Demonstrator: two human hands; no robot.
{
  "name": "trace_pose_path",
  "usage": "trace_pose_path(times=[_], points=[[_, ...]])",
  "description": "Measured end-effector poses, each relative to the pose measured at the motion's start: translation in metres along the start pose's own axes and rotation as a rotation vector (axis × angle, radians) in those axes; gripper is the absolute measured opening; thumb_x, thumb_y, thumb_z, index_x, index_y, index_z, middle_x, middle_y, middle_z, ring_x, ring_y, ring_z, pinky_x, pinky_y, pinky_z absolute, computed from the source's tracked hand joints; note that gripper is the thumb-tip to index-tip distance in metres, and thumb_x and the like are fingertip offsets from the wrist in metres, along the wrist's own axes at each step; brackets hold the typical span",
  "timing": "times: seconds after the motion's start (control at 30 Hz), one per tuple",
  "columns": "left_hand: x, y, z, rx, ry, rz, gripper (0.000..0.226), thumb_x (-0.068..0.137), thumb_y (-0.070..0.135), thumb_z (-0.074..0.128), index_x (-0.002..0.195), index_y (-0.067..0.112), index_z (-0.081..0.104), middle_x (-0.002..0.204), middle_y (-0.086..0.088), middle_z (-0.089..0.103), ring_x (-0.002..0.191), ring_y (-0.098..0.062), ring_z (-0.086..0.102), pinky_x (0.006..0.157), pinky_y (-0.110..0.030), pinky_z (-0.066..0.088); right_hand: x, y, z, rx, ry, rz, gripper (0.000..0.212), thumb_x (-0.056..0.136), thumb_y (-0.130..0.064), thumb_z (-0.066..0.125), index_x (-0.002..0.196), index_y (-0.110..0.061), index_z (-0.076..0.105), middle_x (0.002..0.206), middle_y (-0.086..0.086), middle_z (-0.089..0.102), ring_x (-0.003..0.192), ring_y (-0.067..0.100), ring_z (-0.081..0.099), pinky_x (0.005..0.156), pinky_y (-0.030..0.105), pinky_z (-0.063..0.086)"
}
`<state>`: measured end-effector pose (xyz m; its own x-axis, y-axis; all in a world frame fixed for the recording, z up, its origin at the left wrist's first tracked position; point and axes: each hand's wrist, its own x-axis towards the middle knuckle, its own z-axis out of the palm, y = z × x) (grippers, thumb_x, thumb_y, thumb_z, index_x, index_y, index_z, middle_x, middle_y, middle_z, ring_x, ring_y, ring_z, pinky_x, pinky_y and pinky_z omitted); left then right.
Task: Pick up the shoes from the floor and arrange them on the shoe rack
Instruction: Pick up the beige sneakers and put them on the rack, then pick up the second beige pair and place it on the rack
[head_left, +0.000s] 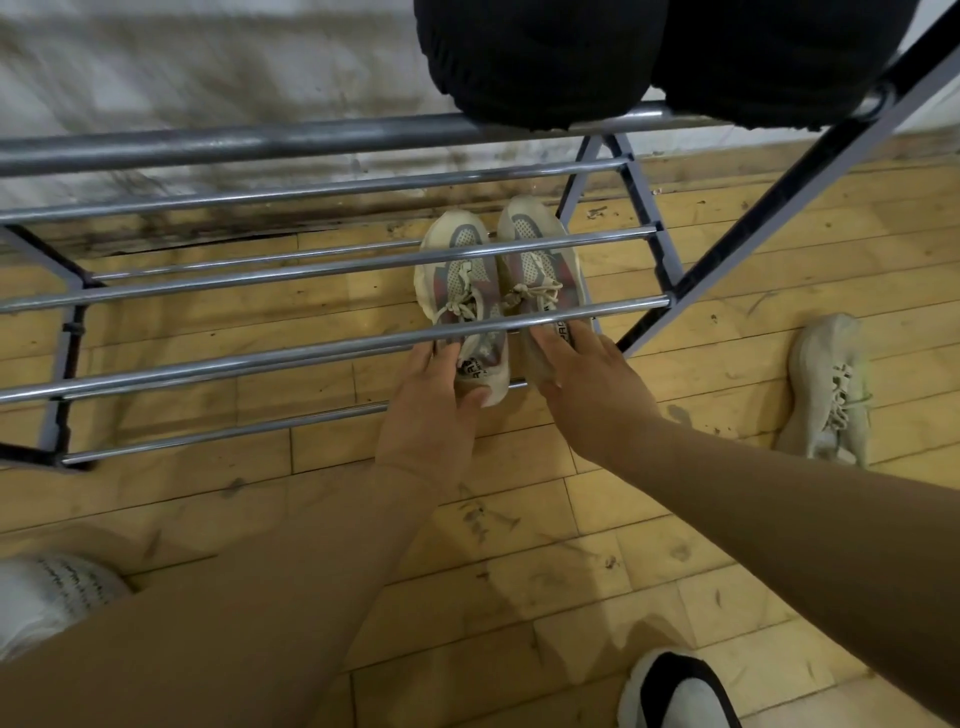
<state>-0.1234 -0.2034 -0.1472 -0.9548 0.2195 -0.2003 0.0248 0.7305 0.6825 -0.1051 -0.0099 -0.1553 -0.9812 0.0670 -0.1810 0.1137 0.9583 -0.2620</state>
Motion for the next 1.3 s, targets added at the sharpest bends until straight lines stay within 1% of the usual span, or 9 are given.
trace_pose_path(times=[0.13, 0.2, 0.37, 0.5, 0.67, 0.83, 0.9, 1.17, 1.3], points=[[-0.001, 0.000, -0.004, -0.016, 0.025, -0.037, 0.051, 0.099, 0.030, 0.061, 0.147, 0.018, 0.048, 0.155, -0.002, 0.035, 0.142, -0.020, 0.034, 0.111, -0.028, 0.029, 0.000, 0.002, 0.002, 0.004, 0.000, -0.006, 0.064, 0.100, -0.025, 0.056, 0.154, -0.034, 0.023, 0.153, 0.004, 0.033, 0.137, 0.032, 0.039, 0.105, 0.052, 0.048], [-0.001, -0.002, -0.005, 0.029, 0.003, -0.024, 0.051, 0.097, 0.031, 0.065, 0.144, 0.024, 0.048, 0.152, 0.000, 0.034, 0.141, -0.021, 0.035, 0.110, -0.033, 0.035, 0.001, 0.004, 0.003, 0.006, -0.006, -0.004, 0.064, 0.100, -0.025, 0.056, 0.154, -0.035, 0.022, 0.155, 0.005, 0.031, 0.139, 0.033, 0.038, 0.106, 0.053, 0.048], [0.012, 0.003, -0.010, 0.042, -0.141, -0.014, 0.081, 0.085, 0.047, 0.075, 0.150, 0.044, 0.026, 0.141, -0.002, 0.034, 0.133, -0.022, 0.036, 0.107, -0.040, 0.038, 0.002, 0.005, 0.003, 0.007, -0.028, -0.006, 0.064, 0.100, -0.026, 0.055, 0.154, -0.037, 0.022, 0.157, 0.007, 0.031, 0.141, 0.034, 0.038, 0.106, 0.054, 0.048], [0.020, 0.008, -0.005, 0.106, -0.188, -0.018, 0.080, 0.091, 0.048, 0.070, 0.156, 0.032, 0.027, 0.144, -0.005, 0.034, 0.137, -0.027, 0.038, 0.110, -0.038, 0.038, 0.004, 0.005, 0.003, 0.006, -0.033, 0.002, 0.065, 0.100, -0.026, 0.056, 0.154, -0.037, 0.021, 0.157, 0.007, 0.031, 0.139, 0.034, 0.039, 0.104, 0.054, 0.049], [0.005, 0.008, -0.003, 0.064, -0.119, -0.091, 0.076, 0.098, 0.042, 0.061, 0.160, 0.024, 0.021, 0.161, -0.007, 0.015, 0.150, -0.027, 0.020, 0.119, -0.039, 0.027, 0.003, 0.005, 0.003, 0.013, -0.042, -0.010, 0.064, 0.100, -0.024, 0.055, 0.153, -0.037, 0.021, 0.157, 0.006, 0.030, 0.140, 0.034, 0.038, 0.103, 0.055, 0.050], [0.017, 0.018, 0.004, 0.023, -0.053, -0.029, 0.067, 0.094, 0.045, 0.067, 0.151, 0.028, 0.035, 0.133, -0.003, 0.039, 0.129, -0.026, 0.046, 0.105, -0.039, 0.042, 0.004, 0.005, 0.003, 0.034, -0.040, -0.002, 0.065, 0.100, -0.025, 0.054, 0.155, -0.035, 0.022, 0.159, 0.006, 0.029, 0.143, 0.035, 0.035, 0.106, 0.056, 0.048], [0.022, 0.022, 0.008, 0.027, -0.107, -0.024, 0.072, 0.091, 0.047, 0.070, 0.150, 0.029, 0.035, 0.136, -0.004, 0.038, 0.131, -0.027, 0.046, 0.106, -0.039, 0.043, 0.003, 0.006, 0.002, 0.055, -0.030, -0.009, 0.066, 0.099, -0.023, 0.056, 0.156, -0.034, 0.024, 0.156, 0.004, 0.033, 0.140, 0.034, 0.038, 0.103, 0.054, 0.049], [0.012, 0.003, 0.003, 0.111, -0.184, -0.013, 0.097, 0.083, 0.054, 0.074, 0.158, 0.043, 0.012, 0.167, -0.004, 0.008, 0.154, -0.033, 0.016, 0.120, -0.052, 0.028, -0.031, 0.008, -0.026, 0.030, -0.053, -0.045, 0.068, 0.101, -0.029, 0.055, 0.160, -0.039, 0.021, 0.167, -0.004, 0.020, 0.148, 0.027, 0.030, 0.117, 0.045, 0.038], [-0.036, 0.011, 0.014, 0.142, -0.117, -0.016, 0.092, 0.084, 0.056, 0.071, 0.156, 0.044, 0.014, 0.166, -0.003, 0.006, 0.152, -0.035, 0.010, 0.116, -0.058, 0.028, -0.091, 0.047, -0.037, 0.007, -0.007, 0.079, 0.057, 0.098, -0.038, 0.057, 0.152, -0.035, 0.039, 0.158, 0.000, 0.038, 0.140, 0.028, 0.042, 0.110, 0.046, 0.043]])
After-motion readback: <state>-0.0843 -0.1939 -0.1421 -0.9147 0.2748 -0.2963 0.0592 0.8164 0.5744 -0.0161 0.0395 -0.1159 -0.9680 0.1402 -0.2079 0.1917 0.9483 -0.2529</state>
